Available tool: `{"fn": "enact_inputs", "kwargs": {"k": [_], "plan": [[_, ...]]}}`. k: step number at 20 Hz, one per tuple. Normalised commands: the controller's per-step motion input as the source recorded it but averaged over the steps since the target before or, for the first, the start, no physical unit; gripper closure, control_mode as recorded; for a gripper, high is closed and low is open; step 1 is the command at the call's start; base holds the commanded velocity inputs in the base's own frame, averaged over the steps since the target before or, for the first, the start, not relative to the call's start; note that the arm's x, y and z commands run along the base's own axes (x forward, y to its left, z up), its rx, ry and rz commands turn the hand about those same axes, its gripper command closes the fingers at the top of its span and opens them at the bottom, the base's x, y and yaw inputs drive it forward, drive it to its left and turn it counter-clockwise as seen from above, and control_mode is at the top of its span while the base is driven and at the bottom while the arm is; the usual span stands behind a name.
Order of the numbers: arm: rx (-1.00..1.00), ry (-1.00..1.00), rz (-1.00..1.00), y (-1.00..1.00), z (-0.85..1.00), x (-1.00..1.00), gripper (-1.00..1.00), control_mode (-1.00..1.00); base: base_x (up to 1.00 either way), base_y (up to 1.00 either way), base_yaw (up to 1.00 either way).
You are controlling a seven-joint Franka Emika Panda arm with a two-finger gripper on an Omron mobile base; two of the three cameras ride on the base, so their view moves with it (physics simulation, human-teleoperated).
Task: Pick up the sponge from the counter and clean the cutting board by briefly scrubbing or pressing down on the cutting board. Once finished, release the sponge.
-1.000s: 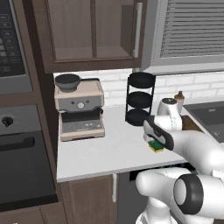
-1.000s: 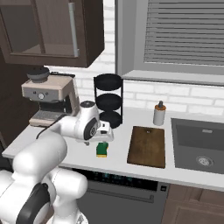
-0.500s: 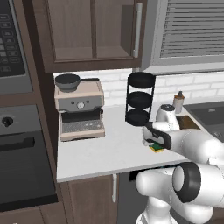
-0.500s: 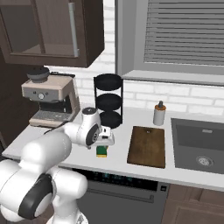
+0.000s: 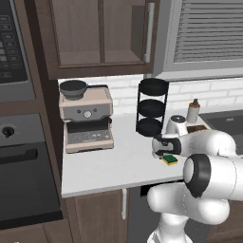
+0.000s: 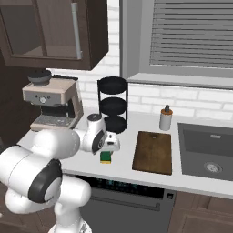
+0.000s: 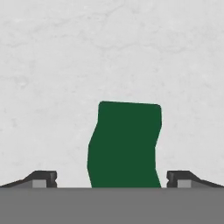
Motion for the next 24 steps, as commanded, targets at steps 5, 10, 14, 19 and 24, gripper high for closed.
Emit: {"fn": "enact_inputs", "kwargs": {"k": [5, 10, 14, 19, 24], "plan": [[0.00, 0.00, 0.00, -0.03, -0.04, 0.27, -1.00, -1.00, 0.00, 0.00, 0.00], [0.00, 0.00, 0.00, -0.01, -0.11, 0.16, -1.00, -1.00, 0.00, 0.00, 0.00], [0.00, 0.00, 0.00, 0.00, -0.25, 0.00, -1.00, -1.00, 0.00, 0.00, 0.00], [0.00, 0.00, 0.00, 0.00, -0.32, 0.00, -1.00, -1.00, 0.00, 0.00, 0.00], [0.00, 0.00, 0.00, 0.00, -0.30, 0.00, 1.00, -1.00, 0.00, 0.00, 0.00]]}}
